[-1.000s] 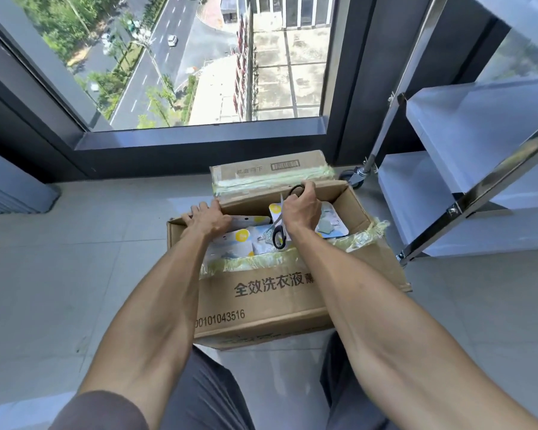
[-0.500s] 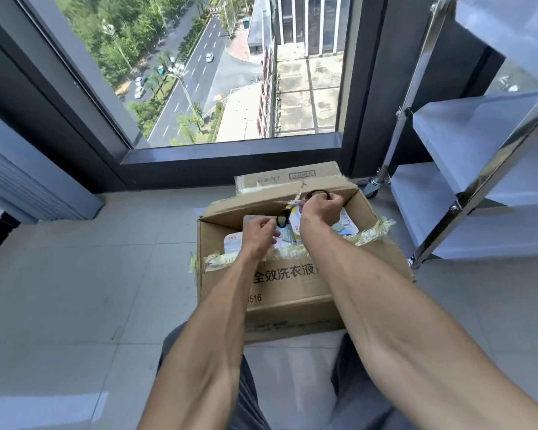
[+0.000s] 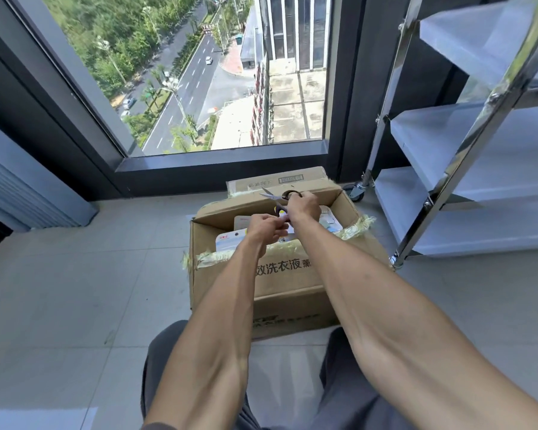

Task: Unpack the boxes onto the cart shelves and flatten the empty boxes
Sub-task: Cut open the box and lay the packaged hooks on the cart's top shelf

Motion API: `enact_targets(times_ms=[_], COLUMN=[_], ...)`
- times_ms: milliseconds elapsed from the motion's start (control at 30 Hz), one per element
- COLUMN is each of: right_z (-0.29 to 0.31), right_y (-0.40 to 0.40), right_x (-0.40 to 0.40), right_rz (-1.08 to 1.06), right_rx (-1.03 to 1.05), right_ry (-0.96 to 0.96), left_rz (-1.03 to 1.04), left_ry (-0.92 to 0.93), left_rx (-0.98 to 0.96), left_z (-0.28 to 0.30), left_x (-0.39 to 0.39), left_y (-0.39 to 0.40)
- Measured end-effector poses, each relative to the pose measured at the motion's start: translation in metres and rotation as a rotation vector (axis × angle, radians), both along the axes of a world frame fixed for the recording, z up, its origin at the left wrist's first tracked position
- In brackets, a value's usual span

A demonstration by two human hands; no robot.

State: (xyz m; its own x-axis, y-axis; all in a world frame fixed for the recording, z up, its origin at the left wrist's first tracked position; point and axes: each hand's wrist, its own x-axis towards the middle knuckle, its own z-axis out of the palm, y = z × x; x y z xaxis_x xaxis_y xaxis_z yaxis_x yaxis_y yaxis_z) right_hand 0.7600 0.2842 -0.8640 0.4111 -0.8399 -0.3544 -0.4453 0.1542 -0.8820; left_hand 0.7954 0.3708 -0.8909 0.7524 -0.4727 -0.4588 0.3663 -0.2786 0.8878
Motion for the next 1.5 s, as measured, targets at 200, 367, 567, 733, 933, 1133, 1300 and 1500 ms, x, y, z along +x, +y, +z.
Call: enact_targets(times_ms=[200, 367, 567, 733, 933, 1133, 1300, 1500], right_z=[-0.013, -0.022, -0.047, -0.096, -0.136, -0.137, -0.133, -0.114], right_y=[-0.013, -0.035, -0.061, -0.094, -0.111, -0.113, -0.111, -0.101], right_x=[0.027, 0.074, 0.139, 0.134, 0.130, 0.133, 0.132, 0.118], right_rz=[0.015, 0.055, 0.142, 0.242, 0.309, 0.379, 0.397, 0.378], right_rx=[-0.016, -0.152, -0.125, -0.479, -0.786, -0.789, -0.784, -0.761], right_ry=[-0.103, -0.016, 0.100, 0.307, 0.462, 0.536, 0.560, 0.521], left_rz=[0.117, 0.227, 0.380, 0.325, 0.148, 0.007, -0.027, -0.061], left_ry=[-0.025, -0.020, 0.025, -0.151, -0.256, -0.327, -0.439, -0.879], left_rx=[-0.016, 0.031, 0.158, 0.496, 0.742, 0.797, 0.787, 0.781], left_z=[-0.011, -0.022, -0.043, -0.058, -0.093, -0.117, -0.115, -0.077], left_x=[0.029, 0.069, 0.136, 0.205, 0.252, 0.251, 0.238, 0.190], left_y=[-0.016, -0.050, -0.081, -0.094, -0.112, -0.128, -0.121, -0.088])
